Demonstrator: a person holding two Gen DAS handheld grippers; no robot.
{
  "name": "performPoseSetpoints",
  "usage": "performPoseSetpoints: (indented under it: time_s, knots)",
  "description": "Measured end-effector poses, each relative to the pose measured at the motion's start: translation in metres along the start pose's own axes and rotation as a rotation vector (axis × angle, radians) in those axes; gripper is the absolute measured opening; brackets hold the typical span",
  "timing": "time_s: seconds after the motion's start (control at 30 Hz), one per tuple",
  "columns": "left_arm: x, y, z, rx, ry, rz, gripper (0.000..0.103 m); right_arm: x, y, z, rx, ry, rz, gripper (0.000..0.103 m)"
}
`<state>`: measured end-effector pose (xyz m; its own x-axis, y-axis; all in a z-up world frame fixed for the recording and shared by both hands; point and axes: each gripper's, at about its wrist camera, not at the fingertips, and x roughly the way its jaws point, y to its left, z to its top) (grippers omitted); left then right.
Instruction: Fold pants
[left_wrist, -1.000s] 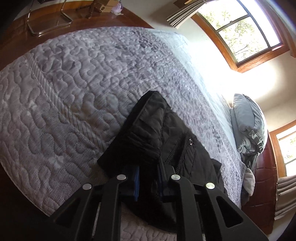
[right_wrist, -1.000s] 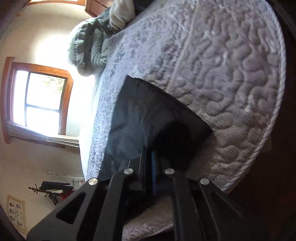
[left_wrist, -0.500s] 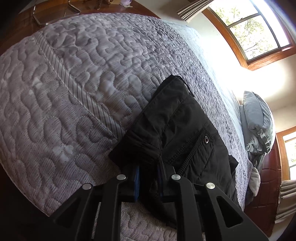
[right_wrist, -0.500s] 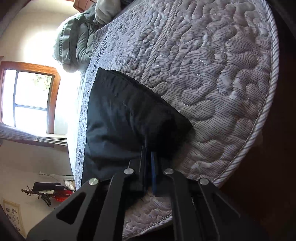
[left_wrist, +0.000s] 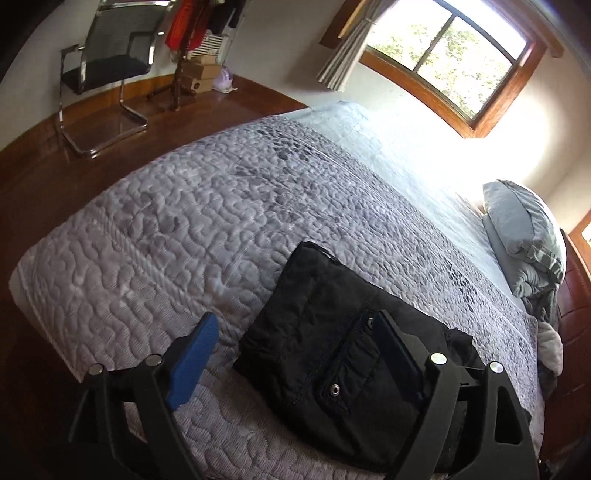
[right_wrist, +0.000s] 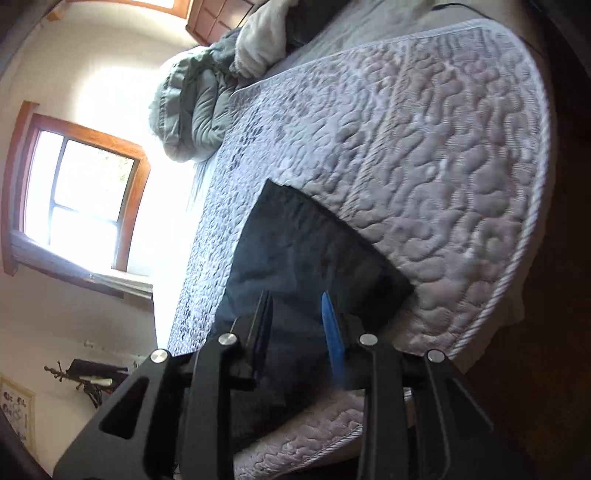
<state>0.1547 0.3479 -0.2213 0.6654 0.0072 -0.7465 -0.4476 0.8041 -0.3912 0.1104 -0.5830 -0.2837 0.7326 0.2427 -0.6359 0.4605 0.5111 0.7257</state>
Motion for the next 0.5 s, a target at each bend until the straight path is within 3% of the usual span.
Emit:
performPoseSetpoints:
  time_s: [0.1, 0.17, 0.23, 0.3, 0.37, 0.43, 0.5]
  knots:
    - [0.036, -0.019, -0.008, 0.065, 0.094, -0.025, 0.088, 0.034, 0.006, -0.002, -0.015, 0.071, -0.011, 0.028]
    - [0.064, -0.022, -0.018, 0.077, 0.184, 0.014, 0.088, 0.052, -0.006, -0.001, 0.013, 0.103, -0.057, 0.027]
    - [0.081, -0.019, -0.025, 0.106, 0.209, 0.09, 0.088, 0.062, -0.029, 0.001, 0.063, 0.136, -0.109, 0.0]
    - [0.087, -0.012, -0.027, 0.108, 0.216, 0.127, 0.09, 0.052, -0.04, 0.002, 0.087, 0.116, -0.104, 0.0]
    - [0.09, -0.002, -0.029, 0.045, 0.248, 0.111, 0.095, 0.034, -0.043, 0.004, 0.103, 0.077, -0.057, 0.008]
    - [0.089, 0.01, -0.032, -0.012, 0.252, 0.077, 0.094, 0.012, -0.049, 0.004, 0.132, 0.012, -0.025, 0.045]
    - [0.082, 0.012, -0.033, -0.012, 0.223, 0.061, 0.094, -0.001, -0.056, 0.002, 0.157, -0.02, -0.012, 0.052]
